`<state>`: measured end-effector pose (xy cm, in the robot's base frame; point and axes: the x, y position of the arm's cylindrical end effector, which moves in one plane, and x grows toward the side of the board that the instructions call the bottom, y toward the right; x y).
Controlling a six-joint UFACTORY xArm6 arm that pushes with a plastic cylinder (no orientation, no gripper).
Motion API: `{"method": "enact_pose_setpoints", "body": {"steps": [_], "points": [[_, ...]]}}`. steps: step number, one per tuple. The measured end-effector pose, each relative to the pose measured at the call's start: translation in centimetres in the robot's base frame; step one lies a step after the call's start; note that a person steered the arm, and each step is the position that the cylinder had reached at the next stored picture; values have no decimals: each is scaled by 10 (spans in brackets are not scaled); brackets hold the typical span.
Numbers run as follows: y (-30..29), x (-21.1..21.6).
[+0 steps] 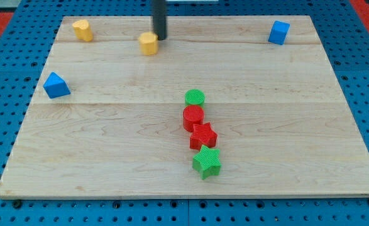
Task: Push the hexagon closer to the blue triangle
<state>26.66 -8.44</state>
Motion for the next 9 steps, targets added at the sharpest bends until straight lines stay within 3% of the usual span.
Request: {"method": "enact_pose_setpoints", "body": {"steps": [1, 3, 6, 8, 9], "points": [[-29, 11], [23, 31], [-76, 40], [-49, 27], [-73, 18]]}}
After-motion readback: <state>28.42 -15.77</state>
